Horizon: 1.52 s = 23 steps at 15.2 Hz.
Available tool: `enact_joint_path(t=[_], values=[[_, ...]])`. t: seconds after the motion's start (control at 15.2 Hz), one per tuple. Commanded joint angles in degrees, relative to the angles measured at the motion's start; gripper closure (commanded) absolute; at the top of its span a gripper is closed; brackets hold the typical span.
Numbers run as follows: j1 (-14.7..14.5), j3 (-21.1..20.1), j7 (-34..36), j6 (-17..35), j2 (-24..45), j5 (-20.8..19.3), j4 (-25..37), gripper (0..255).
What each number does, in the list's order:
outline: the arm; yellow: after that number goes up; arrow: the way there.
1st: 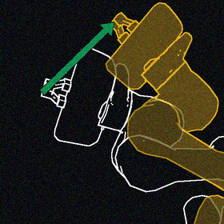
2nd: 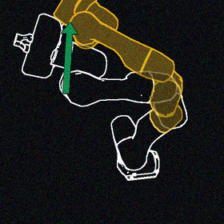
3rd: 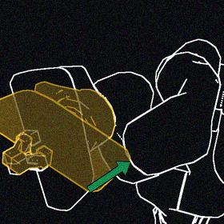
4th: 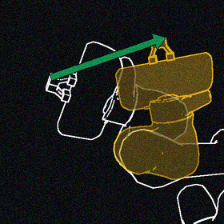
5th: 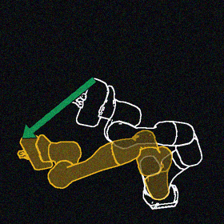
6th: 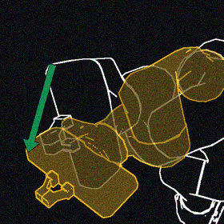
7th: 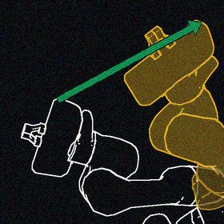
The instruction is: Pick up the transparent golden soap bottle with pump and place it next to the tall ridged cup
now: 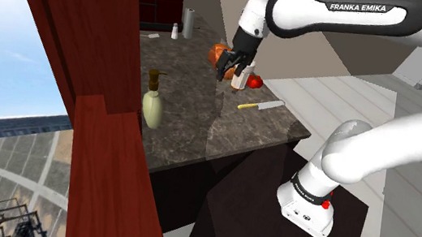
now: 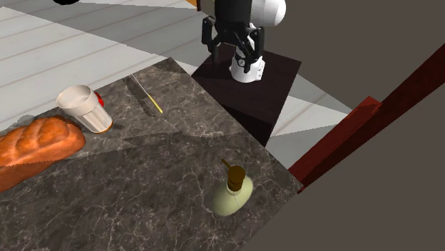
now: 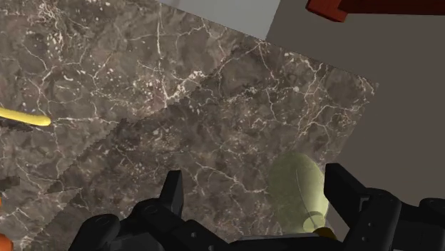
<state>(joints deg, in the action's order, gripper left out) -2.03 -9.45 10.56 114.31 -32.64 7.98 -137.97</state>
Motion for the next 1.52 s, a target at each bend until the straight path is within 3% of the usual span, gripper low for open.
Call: enact_joint_path(t=[0.0, 0.46, 0.86, 1.19, 1.45], values=[[0.21, -1.97, 2.84, 4.25, 3.16, 0.04, 0.26, 0], [1.93, -9.2, 14.72, 16.66, 16.31, -3.66, 4.73, 0], [3.74, -14.14, 28.27, 23.92, 29.57, -13.54, 12.41, 0], [2.13, -14.5, 40.83, 26.28, 41.4, -25.11, 21.68, 0], [1.6, -13.79, 42.0, 27.81, 43.52, -26.79, 22.03, 0]])
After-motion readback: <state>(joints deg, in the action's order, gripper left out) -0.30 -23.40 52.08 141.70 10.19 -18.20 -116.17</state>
